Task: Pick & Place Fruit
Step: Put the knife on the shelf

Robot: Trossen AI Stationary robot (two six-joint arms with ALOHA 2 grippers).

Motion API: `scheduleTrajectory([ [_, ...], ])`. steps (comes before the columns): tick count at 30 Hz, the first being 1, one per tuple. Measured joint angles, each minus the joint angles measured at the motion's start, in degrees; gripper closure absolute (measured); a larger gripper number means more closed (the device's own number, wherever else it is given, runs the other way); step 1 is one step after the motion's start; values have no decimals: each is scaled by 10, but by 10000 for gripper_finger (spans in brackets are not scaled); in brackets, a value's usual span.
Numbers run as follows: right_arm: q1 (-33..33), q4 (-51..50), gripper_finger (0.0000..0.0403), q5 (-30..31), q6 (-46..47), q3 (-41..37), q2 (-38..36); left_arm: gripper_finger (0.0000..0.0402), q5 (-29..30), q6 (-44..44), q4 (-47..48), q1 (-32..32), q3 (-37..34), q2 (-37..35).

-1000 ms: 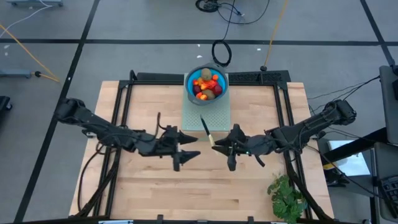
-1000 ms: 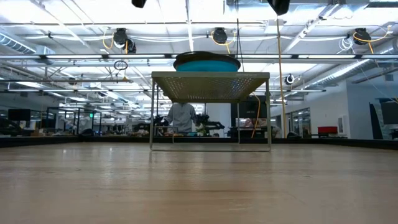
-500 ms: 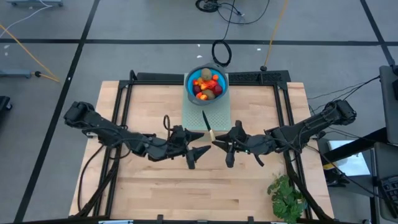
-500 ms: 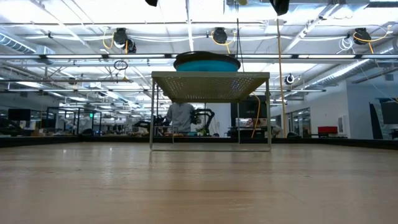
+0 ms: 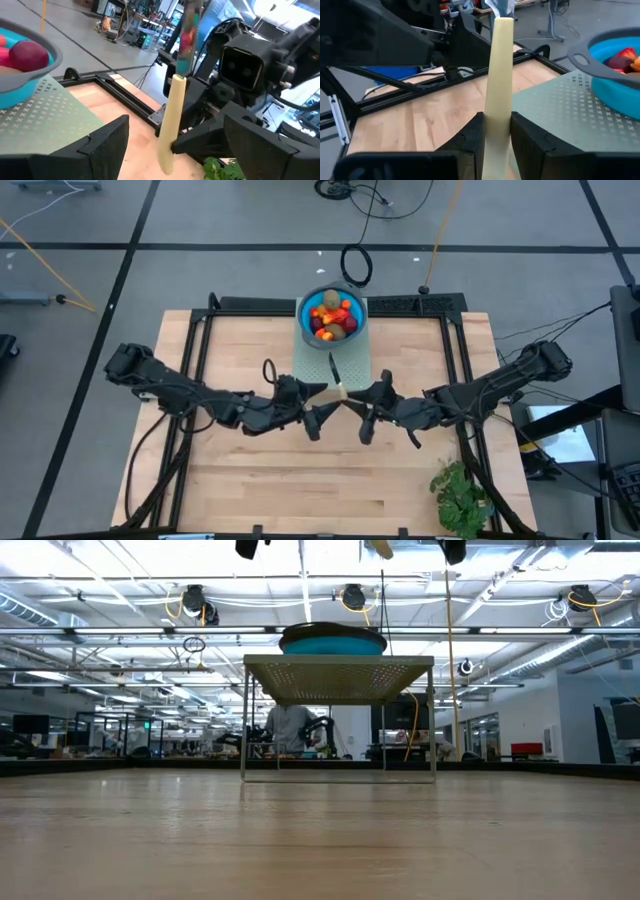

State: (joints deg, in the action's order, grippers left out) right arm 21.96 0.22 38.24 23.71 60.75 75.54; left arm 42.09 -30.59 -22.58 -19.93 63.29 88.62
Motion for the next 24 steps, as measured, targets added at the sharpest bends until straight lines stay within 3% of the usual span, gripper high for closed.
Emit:
scheduleTrajectory([
  [24, -17, 18, 332, 23, -35, 0, 0, 78, -1, -25, -17, 28, 0, 0],
])
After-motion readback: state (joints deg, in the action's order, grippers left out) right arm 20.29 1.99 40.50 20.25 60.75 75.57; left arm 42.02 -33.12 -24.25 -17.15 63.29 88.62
